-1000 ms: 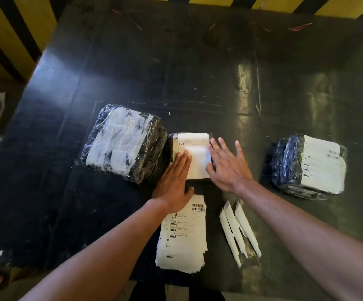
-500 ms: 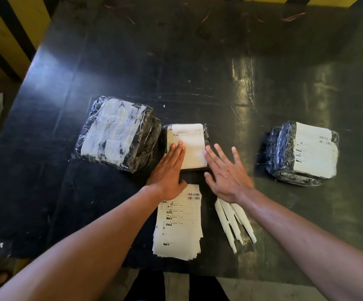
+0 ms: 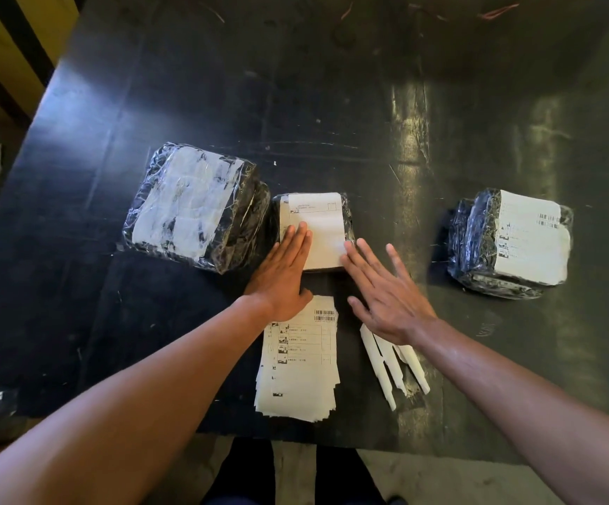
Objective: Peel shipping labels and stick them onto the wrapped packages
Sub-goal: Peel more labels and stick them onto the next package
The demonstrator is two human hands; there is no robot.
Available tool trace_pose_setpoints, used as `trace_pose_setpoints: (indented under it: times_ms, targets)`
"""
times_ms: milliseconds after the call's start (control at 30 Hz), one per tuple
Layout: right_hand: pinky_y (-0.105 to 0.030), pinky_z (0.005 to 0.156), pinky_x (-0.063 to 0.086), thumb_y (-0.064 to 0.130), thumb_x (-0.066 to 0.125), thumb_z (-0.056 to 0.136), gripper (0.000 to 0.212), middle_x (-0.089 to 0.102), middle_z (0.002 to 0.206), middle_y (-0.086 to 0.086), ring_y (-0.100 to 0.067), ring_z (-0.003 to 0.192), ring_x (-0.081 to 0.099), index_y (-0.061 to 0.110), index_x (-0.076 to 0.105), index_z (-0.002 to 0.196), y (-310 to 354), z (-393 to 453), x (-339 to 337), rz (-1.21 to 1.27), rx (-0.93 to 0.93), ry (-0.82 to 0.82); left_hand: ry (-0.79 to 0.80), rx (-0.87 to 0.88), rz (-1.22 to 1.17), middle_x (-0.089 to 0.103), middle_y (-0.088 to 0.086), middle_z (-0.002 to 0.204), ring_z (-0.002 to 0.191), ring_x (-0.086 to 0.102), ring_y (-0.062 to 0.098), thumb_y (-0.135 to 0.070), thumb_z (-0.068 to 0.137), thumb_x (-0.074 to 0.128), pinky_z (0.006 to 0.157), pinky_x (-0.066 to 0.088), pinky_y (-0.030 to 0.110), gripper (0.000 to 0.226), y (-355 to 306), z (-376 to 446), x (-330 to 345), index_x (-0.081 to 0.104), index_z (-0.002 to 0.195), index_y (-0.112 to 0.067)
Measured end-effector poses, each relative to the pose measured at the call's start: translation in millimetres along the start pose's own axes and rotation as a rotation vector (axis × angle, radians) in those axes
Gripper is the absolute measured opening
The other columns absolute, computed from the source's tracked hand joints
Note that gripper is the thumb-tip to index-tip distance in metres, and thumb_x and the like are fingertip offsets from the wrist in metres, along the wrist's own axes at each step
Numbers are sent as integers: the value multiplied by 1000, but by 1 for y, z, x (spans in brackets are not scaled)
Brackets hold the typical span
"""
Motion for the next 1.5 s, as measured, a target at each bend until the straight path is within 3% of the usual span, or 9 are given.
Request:
trace_pose_setpoints:
  times_ms: [333,667,933,1067,1100,1167,1233,1367,1500]
  targets:
    - [-52,128,-13,42,35,106,85,-36,168,5,-15,156,-29,21,-26,162,13,27,6,99,74,54,9,146,263,-42,3,167,155,-36,17,-45,99,13,132,-9,48,80,4,-39,6,-27,162,-16]
    - [-55,129,-10,42,37,107,86,-33,169,2,-17,157,-29,20,-25,162,17,26,0,126,104,109,-55,79,-40,-1,0,177,163,-8,17,-35,106,40,130,-10,33,76,-30,-28,-32,3,169,-13]
    - [-57,130,-7,41,37,107,85,-28,172,4,-16,159,-23,21,-22,163,14,28,-1,145,89,95,-106,-8,-38,21,5,172,160,21,22,-32,103,48,133,9,38,73,-9,-26,-34,18,166,-10]
    - [-57,130,-6,41,40,107,85,-28,171,3,-16,158,-24,21,-20,164,14,29,-4,167,105,114,-238,-97,-46,49,3,144,130,51,23,-32,97,55,113,43,38,50,-8,-17,-56,46,142,-13]
    - [-57,130,-6,41,42,107,86,-28,171,3,-16,158,-24,21,-20,164,15,29,-4,178,109,116,-245,-74,-63,46,3,150,137,48,25,-31,97,55,116,40,38,52,-12,-14,-57,45,145,-14]
    - [-57,130,-6,41,45,106,89,-27,171,3,-16,158,-24,21,-20,163,16,30,-5,193,114,106,-157,19,-51,13,0,174,163,10,25,-31,102,49,132,14,40,72,-27,-3,-46,20,165,-14]
    - [-57,129,-8,41,46,106,90,-27,171,4,-16,158,-24,23,-21,162,17,29,-5,197,113,98,-47,40,23,-21,-1,174,160,-22,16,-37,105,38,133,-4,44,80,-30,7,-31,-8,168,-18]
    - [-56,129,-9,40,42,106,86,-27,171,5,-15,158,-24,23,-21,163,14,29,-3,187,100,100,-29,-52,109,-32,-2,171,158,-26,13,-43,107,28,132,-6,45,80,-10,5,-21,-21,165,-19]
    - [-56,130,-7,40,42,106,87,-29,171,6,-14,158,-25,23,-22,163,14,29,-4,197,111,118,-85,-151,114,-20,3,175,162,-15,16,-41,107,30,133,-5,43,78,0,-4,-29,-13,166,-12]
Point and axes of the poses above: each hand's wrist, its own z-axis towards the middle knuckle, its own x-axis out of the palm, y = z × x, the point moved 9 cm from there along z, towards the middle knuckle
